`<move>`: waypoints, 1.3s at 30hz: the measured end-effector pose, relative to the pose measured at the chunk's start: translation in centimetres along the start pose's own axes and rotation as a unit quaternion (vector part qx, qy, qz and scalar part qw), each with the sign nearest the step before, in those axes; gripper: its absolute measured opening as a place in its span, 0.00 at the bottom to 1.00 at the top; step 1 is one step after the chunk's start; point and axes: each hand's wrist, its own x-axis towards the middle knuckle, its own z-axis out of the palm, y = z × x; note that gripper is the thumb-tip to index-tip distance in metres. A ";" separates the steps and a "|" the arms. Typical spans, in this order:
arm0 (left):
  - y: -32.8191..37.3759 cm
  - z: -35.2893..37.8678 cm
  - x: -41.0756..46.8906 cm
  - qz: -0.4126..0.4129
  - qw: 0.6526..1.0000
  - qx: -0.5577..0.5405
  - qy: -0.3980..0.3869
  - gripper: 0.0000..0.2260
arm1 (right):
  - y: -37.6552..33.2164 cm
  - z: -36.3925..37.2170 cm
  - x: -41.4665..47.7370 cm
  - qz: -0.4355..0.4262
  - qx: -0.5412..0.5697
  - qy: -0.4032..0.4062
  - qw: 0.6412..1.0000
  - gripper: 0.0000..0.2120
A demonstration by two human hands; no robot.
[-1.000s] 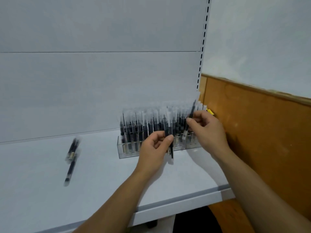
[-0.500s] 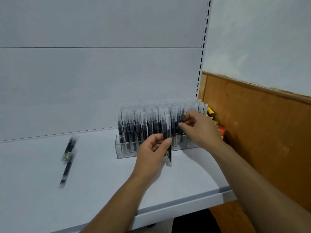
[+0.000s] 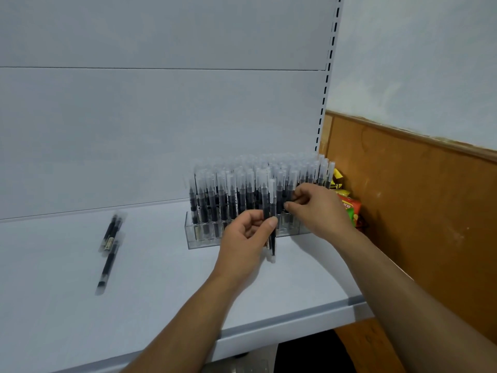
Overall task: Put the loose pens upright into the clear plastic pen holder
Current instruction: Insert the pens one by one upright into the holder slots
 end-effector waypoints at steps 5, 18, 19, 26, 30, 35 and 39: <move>-0.1 0.0 0.0 -0.005 1.000 -0.002 0.004 0.01 | 0.1 0.0 -0.3 0.005 0.020 -0.012 1.000 0.05; -0.1 0.1 -0.1 -0.003 1.000 0.006 -0.017 0.05 | -1.1 0.5 -4.6 -0.056 0.235 -0.013 0.970 0.03; 0.0 0.1 -0.1 -0.003 1.000 -0.001 -0.015 0.05 | -1.2 0.3 -4.5 -0.056 0.244 -0.016 0.968 0.04; -0.3 0.2 0.3 -0.048 0.996 -0.058 0.035 0.07 | -0.5 -2.8 -1.8 0.000 0.257 0.123 0.959 0.04; -0.7 0.0 0.4 -0.060 0.997 -0.042 0.026 0.07 | 0.0 -3.2 -0.3 -0.004 0.200 0.140 0.970 0.06; -0.8 0.1 0.4 -0.063 0.996 -0.062 0.020 0.08 | 0.7 -2.3 0.5 -0.014 0.058 0.078 0.995 0.08; -0.9 0.0 0.4 -0.050 0.998 -0.041 0.015 0.07 | 0.9 -1.2 0.3 0.000 -0.010 0.021 1.000 0.08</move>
